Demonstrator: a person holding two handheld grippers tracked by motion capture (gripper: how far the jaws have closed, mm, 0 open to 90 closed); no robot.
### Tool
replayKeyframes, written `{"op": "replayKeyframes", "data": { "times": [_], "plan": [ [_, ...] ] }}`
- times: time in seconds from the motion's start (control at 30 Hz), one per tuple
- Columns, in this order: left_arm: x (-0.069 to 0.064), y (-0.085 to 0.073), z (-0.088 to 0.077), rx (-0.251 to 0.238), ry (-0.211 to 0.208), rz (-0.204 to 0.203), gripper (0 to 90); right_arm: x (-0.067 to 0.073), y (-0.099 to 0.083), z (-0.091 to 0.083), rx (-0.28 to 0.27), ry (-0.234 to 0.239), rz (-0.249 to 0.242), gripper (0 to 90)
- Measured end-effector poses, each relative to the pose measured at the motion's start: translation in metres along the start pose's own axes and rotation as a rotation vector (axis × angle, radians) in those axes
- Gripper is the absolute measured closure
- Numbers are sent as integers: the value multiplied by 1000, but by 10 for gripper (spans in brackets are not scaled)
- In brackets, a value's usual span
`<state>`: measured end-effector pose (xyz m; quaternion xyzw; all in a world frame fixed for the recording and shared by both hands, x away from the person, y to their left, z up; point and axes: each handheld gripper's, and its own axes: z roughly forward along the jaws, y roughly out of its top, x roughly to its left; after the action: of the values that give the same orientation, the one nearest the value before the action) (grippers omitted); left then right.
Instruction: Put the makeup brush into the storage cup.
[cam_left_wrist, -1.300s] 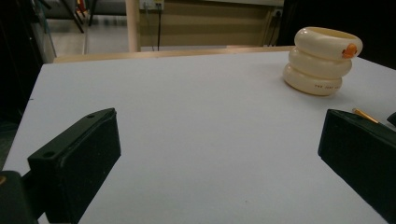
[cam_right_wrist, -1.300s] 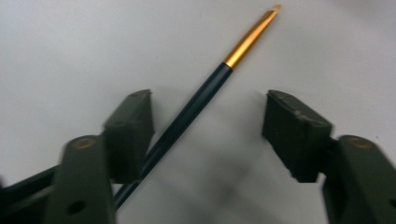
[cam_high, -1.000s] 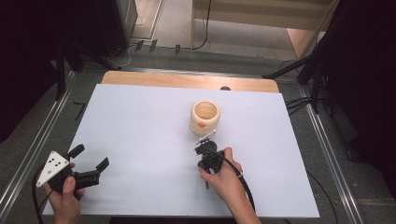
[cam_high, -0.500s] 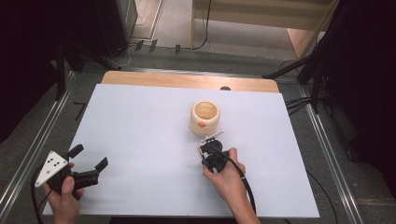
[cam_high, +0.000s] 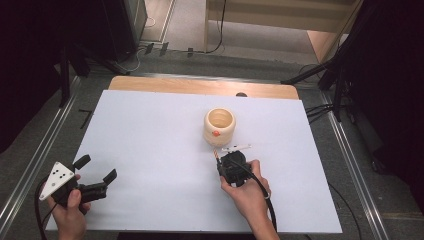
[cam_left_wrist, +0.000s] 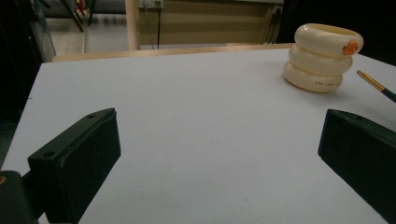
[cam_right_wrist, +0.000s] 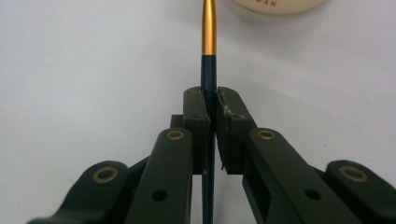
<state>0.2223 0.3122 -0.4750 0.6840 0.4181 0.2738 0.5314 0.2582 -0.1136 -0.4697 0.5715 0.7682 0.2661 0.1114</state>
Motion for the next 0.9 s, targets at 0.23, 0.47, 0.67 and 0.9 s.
{"op": "replayKeyframes", "data": {
  "times": [0.23, 0.47, 0.67, 0.9],
  "plan": [
    [1, 0, -1, 0, 0, -2, 0, 1, -1, -6, -80, 18, 6, 842],
    [1, 0, -1, -1, 1, 0, 0, 2, -2, -11, -171, 42, 4, 842],
    [1, 0, -1, -2, 0, -1, 0, 2, -3, -15, -238, 55, -10, 842],
    [1, 0, -1, -1, 1, 0, 0, 1, -4, -17, -312, 62, -21, 842]
  ]
}}
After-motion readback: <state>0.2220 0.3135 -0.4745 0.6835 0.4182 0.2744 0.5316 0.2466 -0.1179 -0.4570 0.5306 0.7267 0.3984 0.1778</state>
